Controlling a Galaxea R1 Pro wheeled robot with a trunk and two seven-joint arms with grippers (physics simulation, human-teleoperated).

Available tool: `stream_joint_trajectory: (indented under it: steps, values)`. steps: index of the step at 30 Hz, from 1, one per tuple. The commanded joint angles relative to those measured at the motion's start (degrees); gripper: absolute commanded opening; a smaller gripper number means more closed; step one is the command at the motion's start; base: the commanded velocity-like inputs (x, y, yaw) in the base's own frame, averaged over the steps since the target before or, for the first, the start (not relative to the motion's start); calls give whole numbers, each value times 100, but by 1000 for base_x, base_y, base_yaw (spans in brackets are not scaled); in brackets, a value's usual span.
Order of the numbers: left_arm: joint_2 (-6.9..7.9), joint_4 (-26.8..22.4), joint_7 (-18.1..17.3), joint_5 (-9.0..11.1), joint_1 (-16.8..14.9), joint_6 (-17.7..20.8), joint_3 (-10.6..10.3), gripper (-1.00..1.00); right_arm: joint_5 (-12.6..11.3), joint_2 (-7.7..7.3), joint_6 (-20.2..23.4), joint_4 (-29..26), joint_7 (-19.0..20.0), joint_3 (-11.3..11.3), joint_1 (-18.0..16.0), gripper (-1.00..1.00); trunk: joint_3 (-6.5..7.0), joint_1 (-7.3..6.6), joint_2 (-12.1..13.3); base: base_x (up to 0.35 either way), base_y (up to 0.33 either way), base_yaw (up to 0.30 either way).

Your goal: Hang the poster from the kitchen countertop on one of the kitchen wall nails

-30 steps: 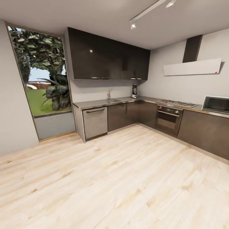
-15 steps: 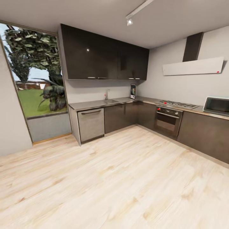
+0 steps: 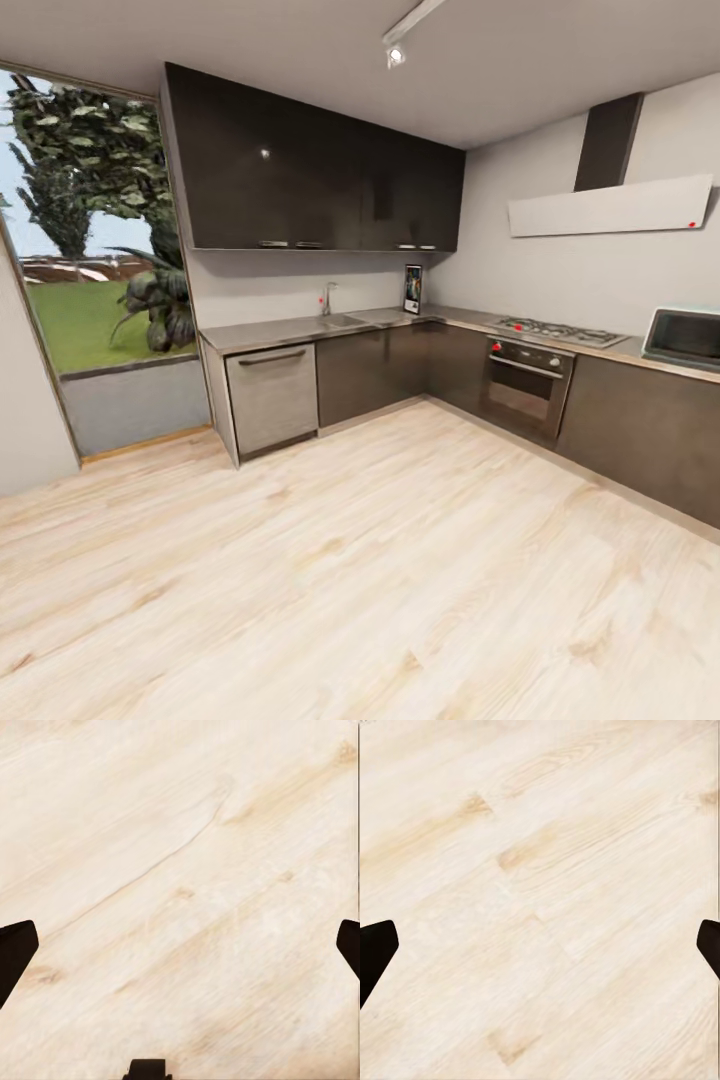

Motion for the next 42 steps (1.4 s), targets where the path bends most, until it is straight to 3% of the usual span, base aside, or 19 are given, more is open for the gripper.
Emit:
stream_joint_trajectory:
  steps: [1, 42]
  values:
    - [-2, -6, -1, -2, 1, -7, 7, 100, -4, 0, -18, 4, -7, -3, -3, 100, -5, 3, -3, 296, -194, 0]
    - [-2, -9, -1, -2, 2, -7, 9, 100, -4, 0, -1, 10, -5, 3, -2, 100, -5, 3, -3, 296, -192, 0]
